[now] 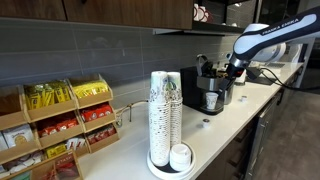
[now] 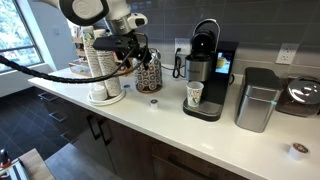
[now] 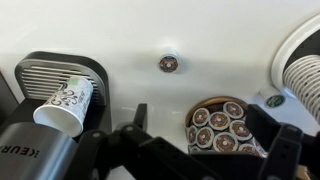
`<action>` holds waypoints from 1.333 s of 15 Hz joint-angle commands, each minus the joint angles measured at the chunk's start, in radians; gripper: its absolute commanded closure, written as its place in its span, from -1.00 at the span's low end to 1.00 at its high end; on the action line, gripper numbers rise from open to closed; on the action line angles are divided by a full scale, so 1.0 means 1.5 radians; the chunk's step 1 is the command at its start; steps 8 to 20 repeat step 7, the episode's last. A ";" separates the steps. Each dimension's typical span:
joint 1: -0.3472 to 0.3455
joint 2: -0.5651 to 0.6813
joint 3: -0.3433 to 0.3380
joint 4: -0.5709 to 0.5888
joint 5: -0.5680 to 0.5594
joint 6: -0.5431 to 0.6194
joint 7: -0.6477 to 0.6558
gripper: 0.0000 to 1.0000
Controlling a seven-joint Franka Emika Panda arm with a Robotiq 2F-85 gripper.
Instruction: Remove the white object from the coffee machine
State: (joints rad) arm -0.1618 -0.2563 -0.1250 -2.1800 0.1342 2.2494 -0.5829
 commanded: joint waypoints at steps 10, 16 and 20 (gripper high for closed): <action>0.031 -0.001 -0.028 0.003 -0.008 -0.001 0.006 -1.00; 0.031 -0.001 -0.028 0.003 -0.008 -0.001 0.006 -1.00; 0.031 -0.001 -0.028 0.003 -0.008 -0.001 0.006 -1.00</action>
